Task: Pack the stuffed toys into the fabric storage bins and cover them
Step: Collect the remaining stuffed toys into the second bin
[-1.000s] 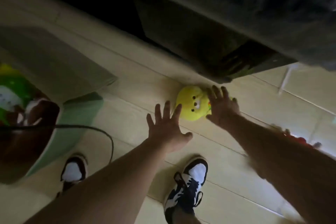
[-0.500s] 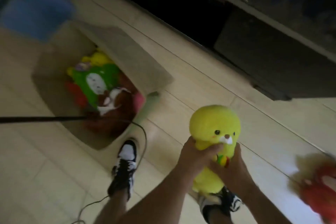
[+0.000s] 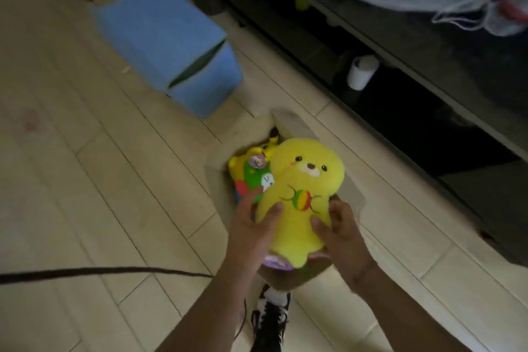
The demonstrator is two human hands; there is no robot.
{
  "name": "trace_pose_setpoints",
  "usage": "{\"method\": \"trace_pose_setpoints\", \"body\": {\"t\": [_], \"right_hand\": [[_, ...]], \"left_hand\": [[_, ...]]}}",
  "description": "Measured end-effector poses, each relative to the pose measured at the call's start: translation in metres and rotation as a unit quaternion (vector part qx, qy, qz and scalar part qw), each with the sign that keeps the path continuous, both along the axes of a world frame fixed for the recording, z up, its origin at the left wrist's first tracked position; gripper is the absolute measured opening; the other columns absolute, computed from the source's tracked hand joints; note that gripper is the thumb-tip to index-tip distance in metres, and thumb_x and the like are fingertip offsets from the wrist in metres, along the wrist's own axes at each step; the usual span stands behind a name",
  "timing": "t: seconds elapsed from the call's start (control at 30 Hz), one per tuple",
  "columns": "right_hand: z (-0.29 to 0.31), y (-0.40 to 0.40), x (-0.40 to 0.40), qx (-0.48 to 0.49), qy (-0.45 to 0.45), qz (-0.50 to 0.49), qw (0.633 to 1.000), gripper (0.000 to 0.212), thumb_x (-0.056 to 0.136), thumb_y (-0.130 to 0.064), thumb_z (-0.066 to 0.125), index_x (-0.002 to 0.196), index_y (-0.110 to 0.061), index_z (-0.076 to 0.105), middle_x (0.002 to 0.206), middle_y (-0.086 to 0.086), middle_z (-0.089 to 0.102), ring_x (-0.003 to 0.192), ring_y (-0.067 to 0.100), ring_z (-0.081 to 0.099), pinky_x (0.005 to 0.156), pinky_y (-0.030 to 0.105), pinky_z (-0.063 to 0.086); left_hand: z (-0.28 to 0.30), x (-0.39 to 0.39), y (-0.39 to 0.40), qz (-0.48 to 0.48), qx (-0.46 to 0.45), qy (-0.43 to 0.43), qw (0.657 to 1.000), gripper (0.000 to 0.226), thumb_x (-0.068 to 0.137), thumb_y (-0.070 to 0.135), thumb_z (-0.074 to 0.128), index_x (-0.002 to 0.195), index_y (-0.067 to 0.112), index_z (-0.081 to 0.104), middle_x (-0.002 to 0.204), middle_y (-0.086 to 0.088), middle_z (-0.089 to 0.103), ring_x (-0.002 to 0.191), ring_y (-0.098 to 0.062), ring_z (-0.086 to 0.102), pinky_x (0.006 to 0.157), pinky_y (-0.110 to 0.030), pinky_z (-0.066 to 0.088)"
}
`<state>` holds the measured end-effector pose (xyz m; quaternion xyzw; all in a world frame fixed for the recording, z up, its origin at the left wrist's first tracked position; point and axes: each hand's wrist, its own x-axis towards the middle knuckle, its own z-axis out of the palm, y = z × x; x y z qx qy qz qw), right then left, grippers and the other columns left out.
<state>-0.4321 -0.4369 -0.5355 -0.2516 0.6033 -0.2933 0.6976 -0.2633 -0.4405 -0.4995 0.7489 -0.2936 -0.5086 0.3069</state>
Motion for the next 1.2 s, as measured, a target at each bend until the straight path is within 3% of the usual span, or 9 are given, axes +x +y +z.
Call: {"method": "trace_pose_setpoints", "body": {"t": [0.17, 0.27, 0.4, 0.5, 0.6, 0.73, 0.9, 1.07, 1.2], "right_hand": [[-0.045, -0.064, 0.099, 0.108, 0.015, -0.022, 0.994, 0.038, 0.090, -0.022, 0.062, 0.120, -0.017, 0.038, 0.123, 0.011, 0.049, 0.106, 0.029, 0.055, 0.077, 0.042, 0.055], [-0.088, -0.066, 0.121, 0.139, 0.152, 0.151, 0.967, 0.061, 0.082, -0.039, 0.069, 0.133, -0.017, 0.043, 0.133, 0.012, 0.051, 0.118, 0.031, 0.054, 0.098, 0.042, 0.048], [-0.094, -0.040, 0.117, 0.134, 0.264, 0.348, 0.890, 0.059, 0.086, -0.041, 0.065, 0.134, -0.010, 0.049, 0.141, 0.012, 0.046, 0.126, 0.030, 0.047, 0.097, 0.031, 0.039], [-0.087, -0.015, 0.095, 0.147, 0.249, 0.340, 0.895, 0.050, 0.091, -0.031, 0.060, 0.137, -0.013, 0.047, 0.137, 0.009, 0.050, 0.127, 0.028, 0.048, 0.100, 0.030, 0.038], [-0.083, 0.016, 0.052, 0.134, 0.253, 0.284, 0.915, 0.028, 0.087, -0.028, 0.064, 0.115, -0.027, 0.062, 0.123, 0.004, 0.063, 0.117, 0.026, 0.058, 0.101, 0.038, 0.046], [-0.065, 0.058, -0.020, 0.114, 0.290, 0.159, 0.937, 0.036, 0.086, -0.018, 0.066, 0.121, -0.017, 0.060, 0.120, 0.007, 0.064, 0.103, 0.022, 0.060, 0.091, 0.027, 0.046], [-0.037, 0.116, -0.123, 0.133, 0.320, 0.040, 0.937, 0.050, 0.090, -0.035, 0.060, 0.136, -0.026, 0.044, 0.135, 0.000, 0.055, 0.119, 0.018, 0.055, 0.094, 0.023, 0.043], [0.002, 0.201, -0.248, 0.099, 0.399, -0.053, 0.910, 0.055, 0.095, -0.051, 0.040, 0.144, -0.029, 0.029, 0.150, -0.005, 0.036, 0.133, 0.020, 0.043, 0.104, 0.035, 0.039], [0.022, 0.301, -0.377, 0.082, 0.459, -0.093, 0.880, 0.056, 0.094, -0.047, 0.043, 0.144, -0.024, 0.032, 0.152, -0.003, 0.034, 0.137, 0.018, 0.036, 0.109, 0.032, 0.033]], "left_hand": [[-0.004, 0.081, -0.016, 0.021, -0.055, -0.038, 0.998, 0.028, 0.075, 0.039, 0.074, 0.098, 0.040, 0.058, 0.106, 0.025, 0.060, 0.101, 0.013, 0.055, 0.080, -0.007, 0.041], [-0.022, 0.112, -0.007, -0.024, -0.064, -0.113, 0.991, 0.024, 0.081, 0.028, 0.071, 0.102, 0.029, 0.060, 0.109, 0.041, 0.055, 0.109, 0.026, 0.043, 0.091, 0.005, 0.026], [-0.043, 0.120, 0.015, -0.054, 0.041, -0.122, 0.990, 0.046, 0.086, 0.032, 0.069, 0.128, 0.018, 0.059, 0.143, 0.003, 0.049, 0.136, -0.008, 0.039, 0.113, -0.023, 0.028], [-0.049, 0.100, 0.033, -0.092, 0.073, -0.112, 0.987, 0.045, 0.086, 0.033, 0.068, 0.128, 0.020, 0.058, 0.146, 0.002, 0.046, 0.137, -0.010, 0.037, 0.114, -0.025, 0.027], [-0.045, 0.066, 0.040, -0.160, 0.077, -0.111, 0.978, 0.046, 0.086, 0.036, 0.068, 0.128, 0.023, 0.057, 0.148, 0.003, 0.043, 0.137, -0.010, 0.036, 0.112, -0.024, 0.028], [-0.032, 0.003, 0.035, -0.262, 0.036, -0.086, 0.961, 0.026, 0.084, 0.035, 0.068, 0.109, 0.037, 0.060, 0.127, 0.016, 0.051, 0.119, -0.001, 0.044, 0.101, -0.017, 0.035], [-0.024, -0.112, 0.053, -0.493, -0.007, -0.176, 0.852, 0.092, 0.069, 0.077, 0.036, 0.147, 0.030, 0.034, 0.159, 0.005, 0.023, 0.147, -0.014, 0.019, 0.119, -0.039, 0.023], [0.004, -0.279, 0.114, -0.642, -0.102, -0.199, 0.734, 0.084, 0.079, 0.074, 0.024, 0.152, 0.036, 0.007, 0.163, 0.009, -0.004, 0.151, -0.016, -0.004, 0.122, -0.044, 0.011], [0.012, -0.417, 0.187, -0.717, -0.131, -0.200, 0.654, 0.085, 0.078, 0.074, 0.022, 0.152, 0.037, 0.005, 0.163, 0.009, -0.006, 0.151, -0.019, -0.002, 0.121, -0.047, 0.013]]}}
